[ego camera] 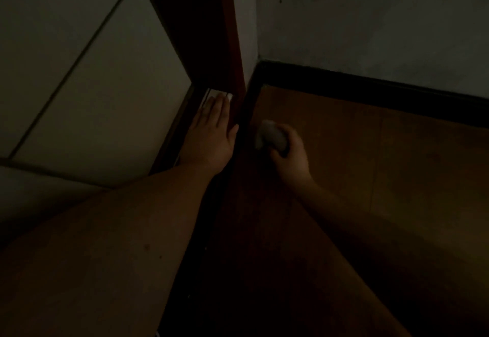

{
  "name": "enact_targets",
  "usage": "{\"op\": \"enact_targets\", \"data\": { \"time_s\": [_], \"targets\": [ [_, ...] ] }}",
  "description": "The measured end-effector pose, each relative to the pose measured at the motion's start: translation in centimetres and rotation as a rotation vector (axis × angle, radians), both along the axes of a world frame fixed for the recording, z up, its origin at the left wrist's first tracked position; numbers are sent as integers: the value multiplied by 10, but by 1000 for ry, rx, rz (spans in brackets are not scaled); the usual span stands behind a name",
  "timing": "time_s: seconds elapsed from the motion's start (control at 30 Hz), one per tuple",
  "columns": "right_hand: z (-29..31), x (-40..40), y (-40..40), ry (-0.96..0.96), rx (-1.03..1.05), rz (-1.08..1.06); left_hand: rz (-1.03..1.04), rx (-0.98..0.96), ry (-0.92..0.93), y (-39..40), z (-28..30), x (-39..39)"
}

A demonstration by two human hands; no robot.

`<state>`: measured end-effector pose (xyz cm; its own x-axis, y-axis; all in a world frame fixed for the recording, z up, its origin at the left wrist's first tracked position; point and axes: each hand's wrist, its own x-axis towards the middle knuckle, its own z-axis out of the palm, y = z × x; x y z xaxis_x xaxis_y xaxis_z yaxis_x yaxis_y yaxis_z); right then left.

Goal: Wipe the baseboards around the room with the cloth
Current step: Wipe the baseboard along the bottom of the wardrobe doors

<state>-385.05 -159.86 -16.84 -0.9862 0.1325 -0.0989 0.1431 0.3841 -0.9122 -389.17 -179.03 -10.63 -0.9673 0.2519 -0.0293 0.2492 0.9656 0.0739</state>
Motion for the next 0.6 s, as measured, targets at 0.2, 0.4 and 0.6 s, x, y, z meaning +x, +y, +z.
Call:
{"op": "enact_targets", "data": {
  "time_s": [0.2, 0.4, 0.6],
  "targets": [
    [1, -66, 2, -29, 18, -173, -33, -14, 20, -1, -1, -1],
    [6, -124, -27, -64, -35, -261, -37, -26, 32, -2, -5, -1],
    [7, -149, -20, -123, -45, -353, -39, -16, 36, -3, -6, 0]
  ]
}}
